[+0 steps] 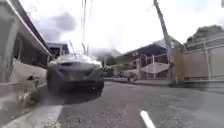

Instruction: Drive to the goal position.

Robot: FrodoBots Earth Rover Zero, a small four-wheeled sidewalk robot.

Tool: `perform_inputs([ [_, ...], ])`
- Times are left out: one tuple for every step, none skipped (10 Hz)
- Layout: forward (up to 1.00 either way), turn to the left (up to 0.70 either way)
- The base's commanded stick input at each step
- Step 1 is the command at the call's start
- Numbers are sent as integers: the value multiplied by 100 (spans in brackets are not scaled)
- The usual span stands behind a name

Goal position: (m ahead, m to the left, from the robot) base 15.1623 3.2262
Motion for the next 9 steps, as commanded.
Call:
perform_inputs([
  [0,-82],
  [0,-82],
  [6,-66],
  [53,-18],
  [85,-2],
  [85,0],
  [85,0],
  [85,0],
  [85,0],
])
